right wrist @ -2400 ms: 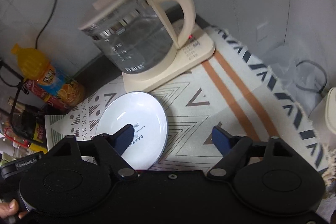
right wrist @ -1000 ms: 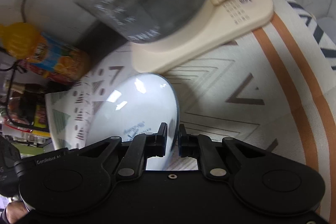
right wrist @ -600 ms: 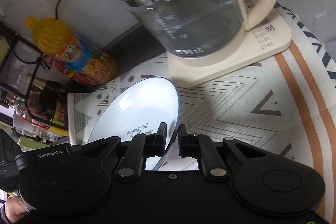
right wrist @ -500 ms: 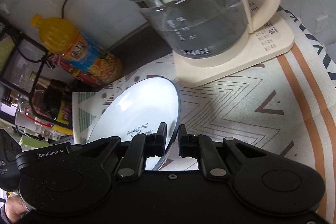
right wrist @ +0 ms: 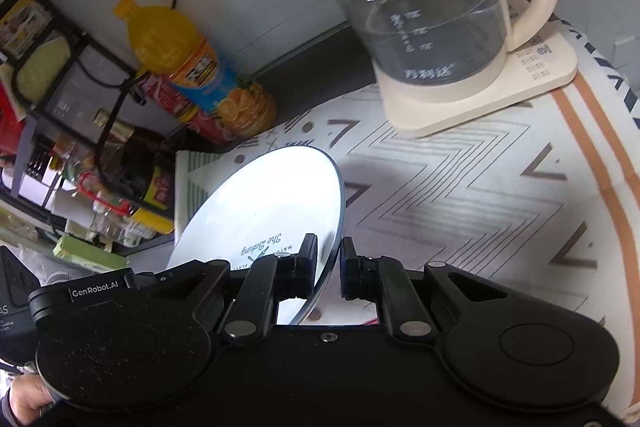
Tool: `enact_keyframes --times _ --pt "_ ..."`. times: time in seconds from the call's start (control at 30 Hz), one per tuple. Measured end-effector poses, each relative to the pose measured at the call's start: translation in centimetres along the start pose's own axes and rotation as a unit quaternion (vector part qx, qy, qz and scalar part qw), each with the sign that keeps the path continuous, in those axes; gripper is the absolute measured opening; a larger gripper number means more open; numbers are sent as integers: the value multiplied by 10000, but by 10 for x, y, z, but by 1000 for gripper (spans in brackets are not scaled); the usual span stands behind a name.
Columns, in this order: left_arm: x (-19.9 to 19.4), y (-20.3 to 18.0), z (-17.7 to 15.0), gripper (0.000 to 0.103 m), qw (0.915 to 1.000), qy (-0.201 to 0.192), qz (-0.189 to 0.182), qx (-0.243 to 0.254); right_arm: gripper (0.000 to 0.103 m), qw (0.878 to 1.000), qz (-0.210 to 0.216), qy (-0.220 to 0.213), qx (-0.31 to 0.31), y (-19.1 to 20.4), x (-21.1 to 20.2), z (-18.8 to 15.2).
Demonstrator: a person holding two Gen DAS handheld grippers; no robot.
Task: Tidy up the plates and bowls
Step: 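Lift the 'BAKERY' plate with both grippers and carry it onto the plate stack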
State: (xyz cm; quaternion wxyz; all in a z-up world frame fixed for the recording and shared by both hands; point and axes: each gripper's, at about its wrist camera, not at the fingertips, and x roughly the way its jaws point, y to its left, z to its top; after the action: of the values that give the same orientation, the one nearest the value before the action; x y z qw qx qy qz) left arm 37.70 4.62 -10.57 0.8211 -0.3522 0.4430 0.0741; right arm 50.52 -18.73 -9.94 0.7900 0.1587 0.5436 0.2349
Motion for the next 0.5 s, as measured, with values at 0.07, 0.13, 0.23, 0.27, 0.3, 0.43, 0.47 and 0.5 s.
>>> enact_keyframes --times 0.07,0.13,0.23,0.27,0.3,0.43,0.47,0.5 --pt "-7 7 -5 15 10000 -31 10 -34 11 10000 26 24 -47 7 -2 -6" --pt "-14 13 -10 15 10000 -48 18 -75 11 9999 45 49 -92 13 -3 -13" --pt "-24 23 -16 15 9998 -102 24 -147 11 9998 71 83 -140 21 -5 -21" --pt "-27 27 -18 15 9998 -119 30 -178 11 9998 80 93 -170 24 -6 -24" --pt "-30 30 -20 15 9997 -135 40 -208 11 9997 89 105 -205 27 -6 -26" --pt "-41 45 -28 15 9993 -192 94 -305 11 9993 121 155 -323 40 -5 -37" --pt "-43 49 -30 15 9992 -206 112 -330 11 9992 124 164 -345 43 -4 -40" --pt "-45 53 -32 15 9990 -219 131 -362 11 9991 124 167 -359 46 -3 -43"
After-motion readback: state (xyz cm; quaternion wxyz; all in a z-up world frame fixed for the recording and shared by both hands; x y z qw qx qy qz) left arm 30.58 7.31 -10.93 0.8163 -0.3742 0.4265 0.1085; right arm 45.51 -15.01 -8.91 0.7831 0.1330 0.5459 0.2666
